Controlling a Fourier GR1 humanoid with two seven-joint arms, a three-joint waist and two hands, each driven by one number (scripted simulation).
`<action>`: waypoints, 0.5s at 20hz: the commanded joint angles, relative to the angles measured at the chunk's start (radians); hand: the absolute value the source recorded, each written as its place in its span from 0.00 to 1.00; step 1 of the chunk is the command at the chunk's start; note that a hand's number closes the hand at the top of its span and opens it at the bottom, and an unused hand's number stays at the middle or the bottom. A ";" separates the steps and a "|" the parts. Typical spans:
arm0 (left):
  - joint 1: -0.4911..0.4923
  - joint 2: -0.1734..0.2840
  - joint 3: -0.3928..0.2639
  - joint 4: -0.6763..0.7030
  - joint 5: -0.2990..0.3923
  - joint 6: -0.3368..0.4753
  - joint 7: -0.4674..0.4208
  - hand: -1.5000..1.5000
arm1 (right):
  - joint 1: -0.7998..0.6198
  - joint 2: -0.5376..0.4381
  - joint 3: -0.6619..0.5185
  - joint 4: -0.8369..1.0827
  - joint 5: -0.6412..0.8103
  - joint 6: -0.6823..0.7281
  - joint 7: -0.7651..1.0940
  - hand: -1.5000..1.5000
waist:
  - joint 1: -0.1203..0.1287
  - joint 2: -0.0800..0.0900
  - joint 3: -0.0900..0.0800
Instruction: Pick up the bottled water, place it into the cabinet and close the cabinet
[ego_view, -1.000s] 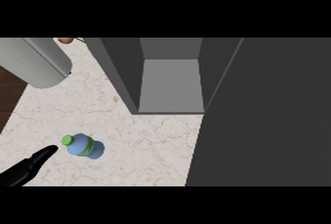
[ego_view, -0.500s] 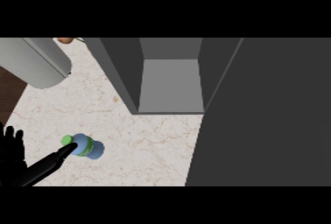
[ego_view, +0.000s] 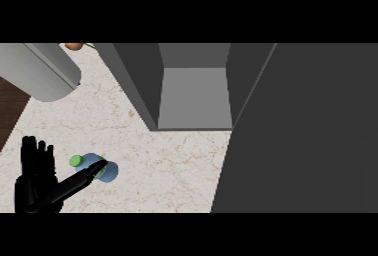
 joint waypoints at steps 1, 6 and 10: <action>-0.005 -0.006 -0.042 0.118 0.035 0.028 -0.105 0.00 | 0.042 -0.022 0.079 -0.118 0.151 -0.028 0.061 0.00 | -0.001 -0.001 0.000; -0.067 -0.007 -0.017 0.295 0.114 0.005 -0.256 0.00 | 0.011 -0.038 0.003 -0.068 0.076 -0.017 0.012 0.00 | 0.003 0.002 0.000; -0.097 -0.007 0.011 0.353 0.108 -0.005 -0.262 0.00 | 0.072 -0.088 -0.017 -0.087 0.035 0.000 -0.066 0.00 | 0.001 0.002 0.001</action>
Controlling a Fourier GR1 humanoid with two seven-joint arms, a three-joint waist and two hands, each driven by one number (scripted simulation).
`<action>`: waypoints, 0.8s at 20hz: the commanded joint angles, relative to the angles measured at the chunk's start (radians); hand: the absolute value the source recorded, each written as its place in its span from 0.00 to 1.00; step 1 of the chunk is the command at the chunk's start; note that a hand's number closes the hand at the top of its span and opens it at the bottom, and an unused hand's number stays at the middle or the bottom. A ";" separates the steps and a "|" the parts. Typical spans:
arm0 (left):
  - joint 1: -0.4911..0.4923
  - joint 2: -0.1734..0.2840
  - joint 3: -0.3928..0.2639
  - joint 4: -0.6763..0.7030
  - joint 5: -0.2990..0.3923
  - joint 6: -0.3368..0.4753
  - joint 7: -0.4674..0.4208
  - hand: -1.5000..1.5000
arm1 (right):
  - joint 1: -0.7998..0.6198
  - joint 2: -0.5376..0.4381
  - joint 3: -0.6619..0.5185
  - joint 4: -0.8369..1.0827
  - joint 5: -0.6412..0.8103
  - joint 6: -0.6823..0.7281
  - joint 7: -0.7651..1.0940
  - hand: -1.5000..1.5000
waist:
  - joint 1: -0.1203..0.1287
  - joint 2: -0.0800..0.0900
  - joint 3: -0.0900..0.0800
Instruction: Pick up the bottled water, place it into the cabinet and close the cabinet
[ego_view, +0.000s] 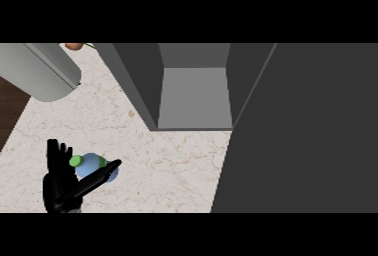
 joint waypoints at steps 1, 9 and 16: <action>-0.073 -0.001 -0.002 0.107 0.045 0.029 -0.064 0.00 | 0.024 0.000 0.068 -0.095 0.124 -0.024 0.040 0.00 | 0.000 0.000 0.000; -0.110 -0.001 0.034 0.351 0.118 0.007 -0.258 0.00 | 0.020 -0.051 0.007 -0.092 0.050 -0.009 -0.007 0.00 | -0.001 0.001 0.000; -0.076 -0.001 0.034 0.354 0.160 -0.045 -0.293 0.00 | -0.067 0.008 0.109 -0.075 0.167 -0.063 0.120 0.00 | 0.006 0.000 -0.001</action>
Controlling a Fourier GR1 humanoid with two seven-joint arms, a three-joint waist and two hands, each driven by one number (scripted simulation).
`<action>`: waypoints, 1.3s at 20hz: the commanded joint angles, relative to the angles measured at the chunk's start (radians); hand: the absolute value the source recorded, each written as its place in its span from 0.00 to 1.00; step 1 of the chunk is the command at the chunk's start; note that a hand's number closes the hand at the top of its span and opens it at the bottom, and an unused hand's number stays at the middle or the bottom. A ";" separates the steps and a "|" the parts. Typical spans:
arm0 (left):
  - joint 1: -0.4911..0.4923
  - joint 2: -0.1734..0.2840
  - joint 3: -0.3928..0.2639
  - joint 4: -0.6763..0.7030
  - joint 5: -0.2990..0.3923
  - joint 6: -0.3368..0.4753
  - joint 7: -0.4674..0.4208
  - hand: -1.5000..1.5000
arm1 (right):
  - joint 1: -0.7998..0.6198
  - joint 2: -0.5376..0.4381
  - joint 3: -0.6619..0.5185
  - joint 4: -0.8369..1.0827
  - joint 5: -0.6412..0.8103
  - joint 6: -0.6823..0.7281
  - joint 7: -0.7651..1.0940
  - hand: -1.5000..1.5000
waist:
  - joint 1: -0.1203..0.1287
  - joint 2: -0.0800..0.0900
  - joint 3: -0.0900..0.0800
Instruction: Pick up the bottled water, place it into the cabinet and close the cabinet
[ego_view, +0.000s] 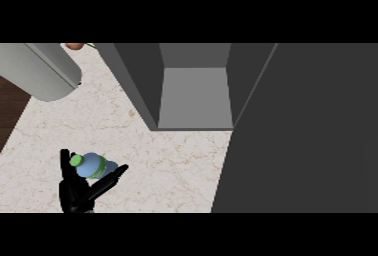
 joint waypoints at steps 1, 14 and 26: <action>-0.080 -0.003 0.012 0.139 0.062 -0.002 -0.106 0.00 | 0.041 -0.033 0.048 -0.141 0.103 -0.005 0.053 0.00 | -0.007 0.000 -0.001; -0.082 -0.002 0.018 0.192 0.169 -0.149 -0.213 1.00 | 0.065 -0.072 0.061 -0.091 0.088 -0.046 -0.015 0.00 | -0.005 0.000 0.000; -0.093 -0.003 0.012 0.190 0.248 -0.245 -0.273 1.00 | 0.032 -0.091 0.058 -0.108 0.085 -0.067 0.025 0.00 | 0.000 0.000 0.000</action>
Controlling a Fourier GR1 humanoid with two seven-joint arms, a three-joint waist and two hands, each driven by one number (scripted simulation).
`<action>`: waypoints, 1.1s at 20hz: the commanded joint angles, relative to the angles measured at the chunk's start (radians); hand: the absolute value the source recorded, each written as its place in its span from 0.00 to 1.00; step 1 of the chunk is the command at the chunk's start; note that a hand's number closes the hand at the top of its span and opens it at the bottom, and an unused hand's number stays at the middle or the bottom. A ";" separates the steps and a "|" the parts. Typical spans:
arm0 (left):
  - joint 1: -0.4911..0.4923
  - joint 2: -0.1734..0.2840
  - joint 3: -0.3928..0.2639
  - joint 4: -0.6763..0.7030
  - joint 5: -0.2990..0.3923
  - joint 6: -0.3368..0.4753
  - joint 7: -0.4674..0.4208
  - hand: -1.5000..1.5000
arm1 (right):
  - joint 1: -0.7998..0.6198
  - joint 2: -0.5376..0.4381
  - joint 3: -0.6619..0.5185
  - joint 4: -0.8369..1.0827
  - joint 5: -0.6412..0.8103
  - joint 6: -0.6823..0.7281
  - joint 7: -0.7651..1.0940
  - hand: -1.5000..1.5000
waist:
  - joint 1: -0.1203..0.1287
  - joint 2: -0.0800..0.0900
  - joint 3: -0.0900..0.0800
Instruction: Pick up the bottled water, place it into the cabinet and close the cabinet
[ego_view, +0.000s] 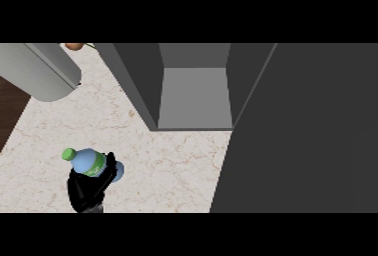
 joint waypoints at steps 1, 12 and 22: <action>0.020 -0.002 -0.037 -0.002 0.058 0.000 -0.074 1.00 | -0.008 0.006 0.045 -0.101 0.136 -0.018 0.085 0.00 | 0.002 0.000 0.000; -0.017 0.026 -0.248 0.002 -0.186 -0.226 -0.059 1.00 | -0.027 -0.049 -0.006 -0.126 0.049 -0.010 0.083 0.00 | -0.003 -0.001 0.000; 0.096 0.050 -0.312 -0.324 -0.158 -0.218 0.202 1.00 | -0.006 -0.040 0.038 -0.104 0.094 -0.036 0.066 0.00 | 0.005 -0.001 0.001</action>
